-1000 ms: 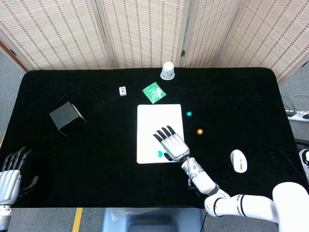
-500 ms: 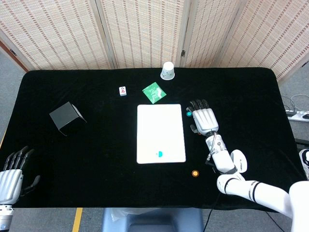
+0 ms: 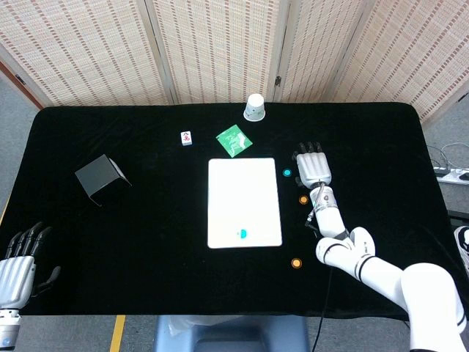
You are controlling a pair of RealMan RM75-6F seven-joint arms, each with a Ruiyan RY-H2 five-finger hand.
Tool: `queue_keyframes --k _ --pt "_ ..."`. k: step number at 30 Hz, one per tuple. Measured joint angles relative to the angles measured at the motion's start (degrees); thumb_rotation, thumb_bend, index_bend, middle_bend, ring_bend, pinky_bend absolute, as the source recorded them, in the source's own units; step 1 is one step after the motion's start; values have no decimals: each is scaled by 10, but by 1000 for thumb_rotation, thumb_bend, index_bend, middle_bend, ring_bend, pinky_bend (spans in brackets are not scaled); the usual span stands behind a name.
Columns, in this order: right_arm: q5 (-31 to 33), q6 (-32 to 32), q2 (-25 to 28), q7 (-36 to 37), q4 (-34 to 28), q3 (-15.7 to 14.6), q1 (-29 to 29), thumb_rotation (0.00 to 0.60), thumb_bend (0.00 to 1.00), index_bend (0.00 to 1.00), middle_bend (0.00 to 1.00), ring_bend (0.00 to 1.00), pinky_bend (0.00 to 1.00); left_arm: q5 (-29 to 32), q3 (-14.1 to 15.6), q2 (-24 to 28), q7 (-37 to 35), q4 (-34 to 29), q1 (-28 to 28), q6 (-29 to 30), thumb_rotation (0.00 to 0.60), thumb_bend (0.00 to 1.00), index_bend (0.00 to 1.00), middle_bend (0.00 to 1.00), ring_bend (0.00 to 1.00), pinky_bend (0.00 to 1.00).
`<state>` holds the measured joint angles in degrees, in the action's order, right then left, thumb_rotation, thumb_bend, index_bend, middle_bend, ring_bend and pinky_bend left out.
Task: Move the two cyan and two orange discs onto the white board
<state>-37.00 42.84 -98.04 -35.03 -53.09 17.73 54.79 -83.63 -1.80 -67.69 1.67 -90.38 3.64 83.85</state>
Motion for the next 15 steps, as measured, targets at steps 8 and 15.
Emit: queue_keyframes --k 8,15 --pt "24 -49 -64 -12 110 -2 36 600 398 370 131 13 0 9 -2 -2 5 1 3 -9 600 401 110 17 70 0" --pt "26 -75 -102 -13 180 1 57 600 398 386 139 16 0 13 -1 -3 5 4 3 -12 600 401 111 17 70 0"
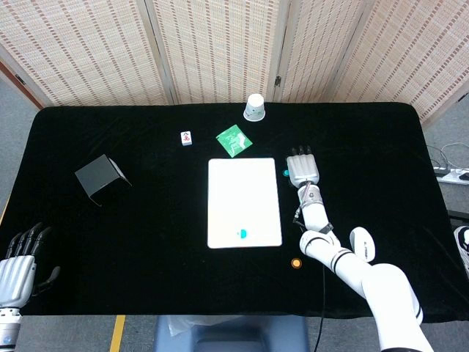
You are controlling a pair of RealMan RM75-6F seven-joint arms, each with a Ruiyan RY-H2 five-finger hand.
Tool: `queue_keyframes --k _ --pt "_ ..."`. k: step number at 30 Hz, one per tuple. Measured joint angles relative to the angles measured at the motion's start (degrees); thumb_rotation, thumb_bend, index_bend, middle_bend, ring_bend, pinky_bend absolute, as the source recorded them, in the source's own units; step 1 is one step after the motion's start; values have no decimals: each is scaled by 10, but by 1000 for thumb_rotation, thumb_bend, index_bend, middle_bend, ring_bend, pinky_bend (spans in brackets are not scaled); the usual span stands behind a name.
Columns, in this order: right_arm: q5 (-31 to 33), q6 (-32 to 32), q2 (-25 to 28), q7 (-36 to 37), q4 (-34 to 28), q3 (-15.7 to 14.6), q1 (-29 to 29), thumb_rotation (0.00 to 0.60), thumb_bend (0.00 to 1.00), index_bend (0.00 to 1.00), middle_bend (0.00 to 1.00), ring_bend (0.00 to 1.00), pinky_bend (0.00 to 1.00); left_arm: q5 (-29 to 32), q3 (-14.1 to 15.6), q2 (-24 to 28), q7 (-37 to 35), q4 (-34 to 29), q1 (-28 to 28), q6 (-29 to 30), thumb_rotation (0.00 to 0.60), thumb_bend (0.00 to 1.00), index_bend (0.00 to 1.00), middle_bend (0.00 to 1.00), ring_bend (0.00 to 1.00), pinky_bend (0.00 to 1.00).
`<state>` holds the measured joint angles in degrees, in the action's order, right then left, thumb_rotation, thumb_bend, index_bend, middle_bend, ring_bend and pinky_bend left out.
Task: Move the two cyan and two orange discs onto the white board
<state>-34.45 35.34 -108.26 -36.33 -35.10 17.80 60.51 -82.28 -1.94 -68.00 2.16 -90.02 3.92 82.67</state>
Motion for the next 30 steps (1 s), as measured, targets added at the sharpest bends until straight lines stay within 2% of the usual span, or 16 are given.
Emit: queue_keyframes --k 22,30 --pt "-26 -54 -62 6 124 25 29 600 400 434 155 19 0 5 0 -1 -6 6 0 -5 600 401 110 17 69 0" --pt "-45 -61 -72 16 140 35 33 600 442 530 194 31 0 6 0 -3 -10 10 0 -6 600 401 110 17 68 0"
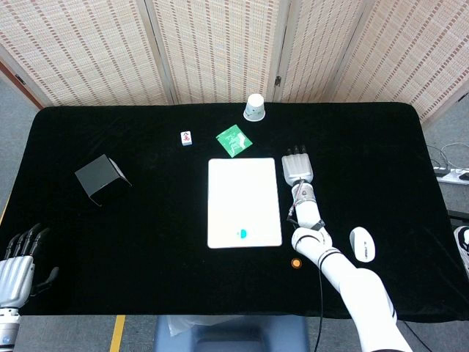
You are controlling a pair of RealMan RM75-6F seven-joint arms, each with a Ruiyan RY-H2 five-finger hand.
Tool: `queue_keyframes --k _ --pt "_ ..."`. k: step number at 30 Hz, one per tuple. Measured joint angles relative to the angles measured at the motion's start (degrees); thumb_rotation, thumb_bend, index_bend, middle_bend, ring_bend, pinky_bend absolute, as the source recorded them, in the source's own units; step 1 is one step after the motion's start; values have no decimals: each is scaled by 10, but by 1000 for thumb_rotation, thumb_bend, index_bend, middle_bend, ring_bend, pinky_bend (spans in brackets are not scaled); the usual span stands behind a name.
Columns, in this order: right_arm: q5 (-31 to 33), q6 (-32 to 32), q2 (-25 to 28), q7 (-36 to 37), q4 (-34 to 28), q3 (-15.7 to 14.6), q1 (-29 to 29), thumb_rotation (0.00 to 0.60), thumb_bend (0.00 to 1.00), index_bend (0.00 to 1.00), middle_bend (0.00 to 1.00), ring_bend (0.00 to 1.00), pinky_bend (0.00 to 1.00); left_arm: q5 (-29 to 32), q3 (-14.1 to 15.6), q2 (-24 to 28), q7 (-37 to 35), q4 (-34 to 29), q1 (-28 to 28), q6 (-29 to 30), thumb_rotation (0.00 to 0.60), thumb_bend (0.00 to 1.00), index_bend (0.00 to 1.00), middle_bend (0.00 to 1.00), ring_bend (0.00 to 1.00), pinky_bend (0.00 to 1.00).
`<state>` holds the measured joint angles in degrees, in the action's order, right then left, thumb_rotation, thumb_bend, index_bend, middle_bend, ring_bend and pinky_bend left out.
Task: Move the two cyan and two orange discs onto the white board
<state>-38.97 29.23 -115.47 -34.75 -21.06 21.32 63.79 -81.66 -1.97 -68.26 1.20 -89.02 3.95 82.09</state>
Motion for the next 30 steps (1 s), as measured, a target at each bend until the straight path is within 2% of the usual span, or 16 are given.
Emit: queue_keyframes --k 6,10,13,19,23,26,30 --pt "-13 5 6 8 -10 3 -4 600 447 544 203 35 0 -2 0 -2 -4 4 0 1 600 401 110 17 68 0" --pt "-33 20 25 23 -48 0 -14 600 447 544 203 35 0 -4 0 -2 -6 4 0 3 600 401 110 17 68 0" --pt "-53 38 49 36 -101 -5 -28 600 447 544 203 30 0 -6 -1 -2 -8 4 -1 6 600 401 109 17 68 0" --pt "-103 85 125 57 -275 -28 -70 600 447 544 203 31 0 -11 -1 2 -7 -2 -1 12 600 401 109 17 68 0" --pt "-148 122 188 70 -419 -55 -106 600 447 544 203 32 0 -14 -1 4 -4 -7 -1 14 600 401 109 18 68 0" --pt "-190 148 229 79 -504 -83 -132 600 447 544 203 31 0 -18 -1 5 0 -12 0 16 600 401 110 17 68 0" --pt "-247 174 259 91 -568 -125 -159 600 448 544 203 31 0 -21 0 6 1 -16 -1 19 600 401 109 17 67 0"
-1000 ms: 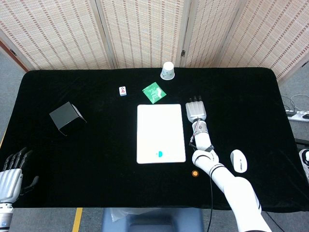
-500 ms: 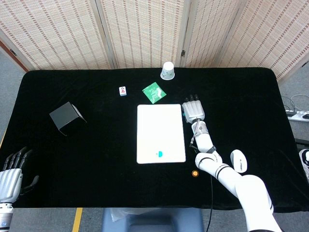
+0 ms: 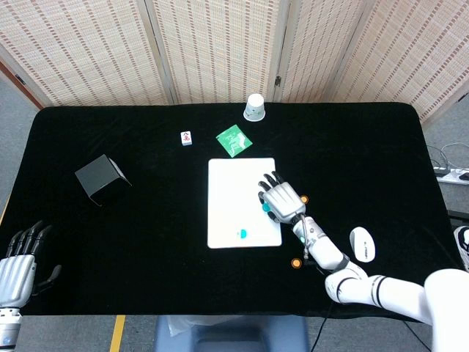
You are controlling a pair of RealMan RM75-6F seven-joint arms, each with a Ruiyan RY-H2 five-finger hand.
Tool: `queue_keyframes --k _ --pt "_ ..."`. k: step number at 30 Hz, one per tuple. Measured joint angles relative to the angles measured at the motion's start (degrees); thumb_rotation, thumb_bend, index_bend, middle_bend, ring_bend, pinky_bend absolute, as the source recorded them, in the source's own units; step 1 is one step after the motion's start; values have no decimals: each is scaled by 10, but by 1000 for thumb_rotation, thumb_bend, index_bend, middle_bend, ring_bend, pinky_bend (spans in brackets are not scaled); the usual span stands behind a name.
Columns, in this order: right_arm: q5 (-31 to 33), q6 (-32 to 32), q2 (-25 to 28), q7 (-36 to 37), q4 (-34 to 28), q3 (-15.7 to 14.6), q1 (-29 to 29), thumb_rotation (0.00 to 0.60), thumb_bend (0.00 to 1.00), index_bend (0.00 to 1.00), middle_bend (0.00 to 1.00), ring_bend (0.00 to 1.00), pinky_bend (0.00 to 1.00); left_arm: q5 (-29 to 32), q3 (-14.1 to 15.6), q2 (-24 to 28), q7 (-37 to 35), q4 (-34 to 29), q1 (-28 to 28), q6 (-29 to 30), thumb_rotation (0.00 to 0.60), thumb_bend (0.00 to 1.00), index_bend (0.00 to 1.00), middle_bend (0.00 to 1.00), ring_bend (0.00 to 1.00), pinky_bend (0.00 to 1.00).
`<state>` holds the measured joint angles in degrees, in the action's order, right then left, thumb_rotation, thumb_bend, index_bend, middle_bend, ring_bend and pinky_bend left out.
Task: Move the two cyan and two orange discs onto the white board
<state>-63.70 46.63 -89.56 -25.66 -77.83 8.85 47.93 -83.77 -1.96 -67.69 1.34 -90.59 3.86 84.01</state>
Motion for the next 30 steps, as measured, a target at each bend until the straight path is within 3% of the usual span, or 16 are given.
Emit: queue_keyframes --k 8,30 --pt "-60 19 -2 12 -28 -45 -19 600 447 544 203 32 0 0 2 -1 -4 3 -3 2 600 401 109 17 67 0" --pt "-71 16 -38 -14 -15 -45 -8 600 447 496 187 34 0 0 4 -6 -19 19 -6 2 600 401 109 17 67 0"
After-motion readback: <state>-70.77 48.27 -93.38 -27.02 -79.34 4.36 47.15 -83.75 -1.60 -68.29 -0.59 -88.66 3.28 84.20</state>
